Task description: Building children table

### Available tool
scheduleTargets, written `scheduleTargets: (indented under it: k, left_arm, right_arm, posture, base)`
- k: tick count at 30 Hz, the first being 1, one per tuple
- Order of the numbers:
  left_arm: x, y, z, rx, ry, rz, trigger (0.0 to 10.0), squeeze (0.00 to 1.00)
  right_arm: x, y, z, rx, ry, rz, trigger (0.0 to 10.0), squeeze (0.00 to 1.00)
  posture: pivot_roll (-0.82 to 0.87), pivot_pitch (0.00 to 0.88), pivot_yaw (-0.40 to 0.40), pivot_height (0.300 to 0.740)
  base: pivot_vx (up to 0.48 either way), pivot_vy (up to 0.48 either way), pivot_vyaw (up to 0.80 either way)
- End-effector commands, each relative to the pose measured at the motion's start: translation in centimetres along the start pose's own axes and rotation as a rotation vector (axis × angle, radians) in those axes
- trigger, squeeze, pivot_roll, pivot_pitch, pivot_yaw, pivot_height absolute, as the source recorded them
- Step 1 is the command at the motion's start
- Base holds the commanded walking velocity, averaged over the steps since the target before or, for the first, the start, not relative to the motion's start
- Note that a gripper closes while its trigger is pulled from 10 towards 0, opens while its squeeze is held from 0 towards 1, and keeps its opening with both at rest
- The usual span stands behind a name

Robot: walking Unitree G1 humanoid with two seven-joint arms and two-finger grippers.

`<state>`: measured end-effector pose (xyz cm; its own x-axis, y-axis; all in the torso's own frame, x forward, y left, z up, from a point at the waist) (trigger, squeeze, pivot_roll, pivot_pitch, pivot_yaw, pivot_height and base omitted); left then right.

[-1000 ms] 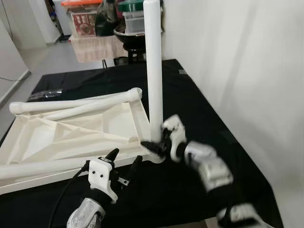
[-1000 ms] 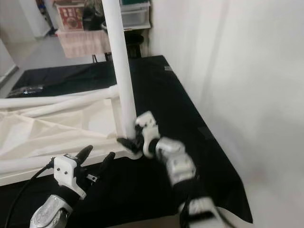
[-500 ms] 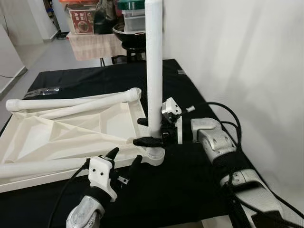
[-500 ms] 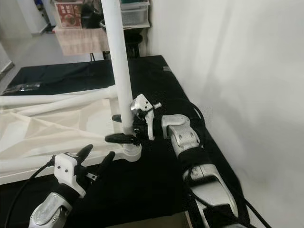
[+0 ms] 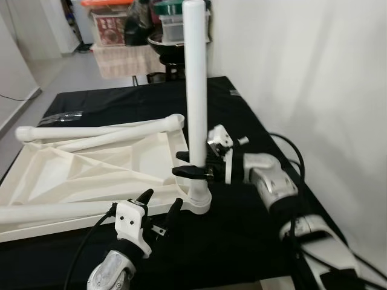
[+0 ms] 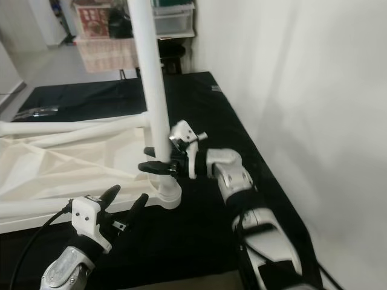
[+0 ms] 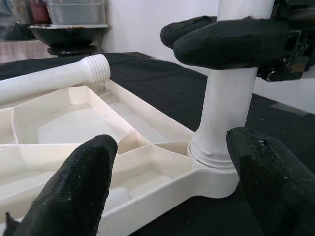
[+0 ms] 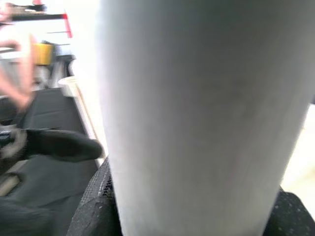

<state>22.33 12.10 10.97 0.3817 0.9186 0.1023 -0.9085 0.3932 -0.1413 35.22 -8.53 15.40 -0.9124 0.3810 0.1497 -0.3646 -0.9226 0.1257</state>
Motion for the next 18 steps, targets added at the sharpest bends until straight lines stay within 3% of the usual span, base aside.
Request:
scheduleTargets:
  k: [1,2,3,5,8,12,13,15,16,18]
  left_arm:
    - [0.2,0.2,0.3,-0.009,-0.008,0.003,10.0,0.0]
    - [0.2,0.2,0.3,-0.009,-0.008,0.003,10.0,0.0]
    - [0.2,0.3,0.3,-0.006,-0.013,0.002,10.0,0.0]
    - [0.4,0.4,0.3,-0.002,-0.02,0.003,10.0,0.0]
    - [0.4,0.4,0.3,0.0,-0.016,0.002,10.0,0.0]
    - [0.4,0.4,0.3,0.0,-0.015,0.002,10.0,0.0]
    - [0.4,0.5,0.3,-0.002,-0.017,0.007,10.0,0.0]
    - [0.4,0.5,0.3,-0.002,-0.017,0.007,10.0,0.0]
    - [0.4,0.4,0.3,-0.003,-0.018,0.01,10.0,0.0]
    - [0.4,0.4,0.3,-0.003,-0.018,0.01,10.0,0.0]
  right_arm:
    - [-0.1,-0.5,-4.9,0.104,-0.125,-0.35,0.0,0.0]
    - [-0.1,-0.5,-4.9,0.104,-0.125,-0.35,0.0,0.0]
    - [1.3,-0.8,-6.0,0.095,-0.159,-0.49,0.0,0.0]
    - [2.4,-0.6,-6.0,0.075,-0.17,-0.583,0.0,0.0]
    - [0.9,0.2,-5.8,0.087,-0.155,-0.622,0.0,0.0]
    - [0.8,0.3,-5.9,0.094,-0.15,-0.632,0.0,0.0]
    - [1.0,0.3,-6.0,0.111,-0.136,-0.623,8.1,0.0]
    - [1.0,0.3,-6.0,0.111,-0.136,-0.623,8.1,0.0]
    - [1.2,0.0,-5.8,0.111,-0.129,-0.583,10.0,0.89]
    - [1.2,0.0,-5.8,0.111,-0.129,-0.583,10.0,0.89]
  posture:
    - [0.02,0.0,-0.009,0.74]
    - [0.02,0.0,-0.009,0.74]
    - [0.03,0.0,-0.004,0.74]
    - [0.01,0.0,0.008,0.74]
    - [0.03,0.0,-0.007,0.74]
    - [0.03,0.0,-0.008,0.74]
    - [0.04,0.0,-0.011,0.74]
    - [0.04,0.0,-0.011,0.74]
    - [0.04,0.0,-0.012,0.74]
    - [0.04,0.0,-0.012,0.74]
  base:
    - [0.0,0.0,0.0]
    - [0.0,0.0,0.0]
    - [0.0,0.0,0.0]
    - [0.0,0.0,0.0]
    - [0.0,0.0,0.0]
    - [0.0,0.0,0.0]
    - [0.0,0.0,0.0]
    - [0.0,0.0,0.0]
    - [0.0,0.0,0.0]
    - [0.0,0.0,0.0]
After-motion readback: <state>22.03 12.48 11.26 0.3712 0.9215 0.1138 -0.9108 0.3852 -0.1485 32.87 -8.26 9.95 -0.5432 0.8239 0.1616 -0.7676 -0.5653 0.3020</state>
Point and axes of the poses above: a point about 5 cm out from each wrist's last joint towards the gripper, its own y axis pointing back from the gripper into the wrist, its own z axis along the axis of the wrist's last joint, x = y × z, the point moved 1 cm from there along -y, pointing out of the wrist towards the gripper, and after that the axes turned 10 degrees about -y, right-handed, at the moved point
